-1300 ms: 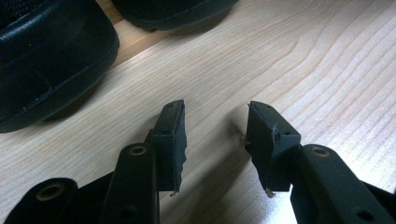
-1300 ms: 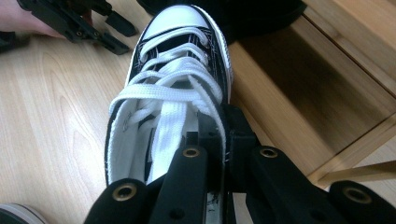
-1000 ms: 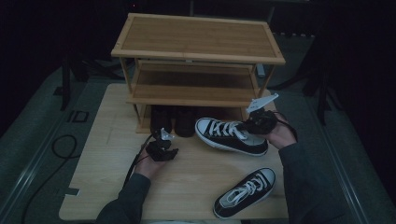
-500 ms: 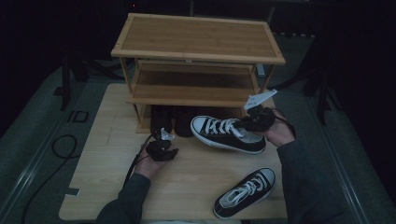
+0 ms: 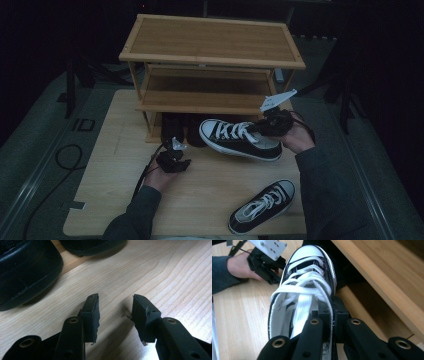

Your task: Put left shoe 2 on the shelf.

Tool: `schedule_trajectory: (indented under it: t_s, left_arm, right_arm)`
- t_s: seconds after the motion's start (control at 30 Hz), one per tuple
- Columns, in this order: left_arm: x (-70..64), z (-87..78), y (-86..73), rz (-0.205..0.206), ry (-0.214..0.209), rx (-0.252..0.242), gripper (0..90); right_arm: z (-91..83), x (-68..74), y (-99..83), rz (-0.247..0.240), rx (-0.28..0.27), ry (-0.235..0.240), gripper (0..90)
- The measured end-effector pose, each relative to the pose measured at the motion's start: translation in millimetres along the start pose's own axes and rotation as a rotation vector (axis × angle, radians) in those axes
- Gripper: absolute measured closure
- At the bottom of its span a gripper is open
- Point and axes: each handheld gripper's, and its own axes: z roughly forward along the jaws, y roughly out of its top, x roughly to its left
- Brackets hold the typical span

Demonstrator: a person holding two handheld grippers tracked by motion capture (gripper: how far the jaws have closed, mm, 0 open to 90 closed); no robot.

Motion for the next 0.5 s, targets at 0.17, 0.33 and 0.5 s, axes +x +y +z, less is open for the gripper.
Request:
schedule_trajectory:
  t_s: [0.17, 0.33, 0.5]
  left_arm:
    - [0.0, 0.0, 0.0, 0.0, 0.0, 0.0, 57.7]
    - [0.0, 0.0, -0.1, 0.0, -0.001, -0.001, 57.7]
    - [0.0, 0.0, -0.1, 0.002, 0.001, 0.001, 57.6]
  right_arm:
    - [-2.2, 2.4, 8.1, -0.006, -0.006, 0.006, 88.0]
    - [-4.3, 2.4, 12.6, -0.006, -0.016, 0.009, 88.0]
    - [-8.8, 2.9, 20.5, -0.009, -0.037, 0.014, 88.1]
